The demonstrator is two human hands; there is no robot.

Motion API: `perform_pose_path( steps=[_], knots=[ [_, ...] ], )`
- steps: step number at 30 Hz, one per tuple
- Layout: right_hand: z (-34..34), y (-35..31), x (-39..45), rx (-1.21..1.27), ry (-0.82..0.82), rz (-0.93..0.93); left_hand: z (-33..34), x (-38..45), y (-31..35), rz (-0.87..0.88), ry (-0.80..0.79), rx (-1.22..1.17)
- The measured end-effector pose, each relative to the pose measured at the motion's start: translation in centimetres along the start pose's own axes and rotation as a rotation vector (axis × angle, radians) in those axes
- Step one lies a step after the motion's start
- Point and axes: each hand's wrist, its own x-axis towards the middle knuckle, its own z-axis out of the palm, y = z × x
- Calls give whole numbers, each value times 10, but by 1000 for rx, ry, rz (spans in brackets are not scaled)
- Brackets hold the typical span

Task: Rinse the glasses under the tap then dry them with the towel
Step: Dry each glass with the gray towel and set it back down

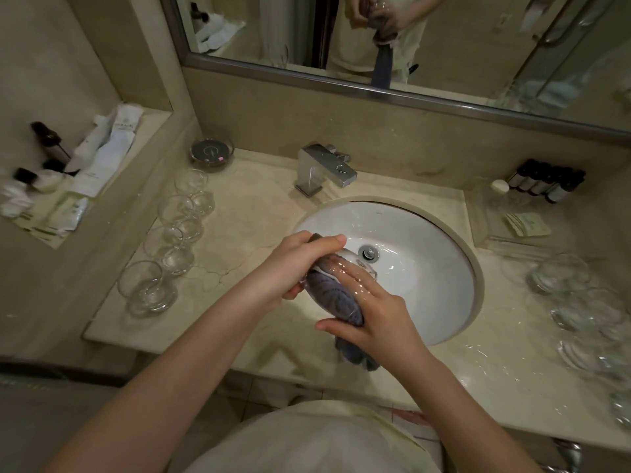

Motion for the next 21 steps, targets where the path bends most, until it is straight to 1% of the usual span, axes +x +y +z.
perform_pose_path(
  steps=[2,3,4,6,7,11,13,15,17,19,20,21],
  knots=[
    [2,7,-3,-83,29,-60,1,0,1,-14,-33,-25],
    [1,7,-3,-73,-1,-43,1,1,0,-21,-36,-37],
    [-2,4,0,-15,-57,14,1,1,0,-29,-26,-43],
    [-8,-2,5,189,-178,161,2,3,-4,-27,14,-60],
    [-11,-4,9,266,-209,218,3,4,-5,-23,35,-78],
    [-20,-7,20,507,-215,411,5,3,-9,35,108,-112],
    [-21,-6,22,731,-183,478,6,4,-11,159,149,-82],
    [-21,-6,22,1017,-176,547,5,6,-17,392,192,26],
    [-20,-6,22,1216,-215,635,1,6,-24,634,198,140],
    [-19,-6,20,1387,-244,736,-2,7,-29,810,193,229],
    [-19,-7,20,1431,-228,777,-3,7,-30,867,193,265],
    [-19,-8,21,1421,-195,792,-4,7,-31,887,183,277]
  ],
)
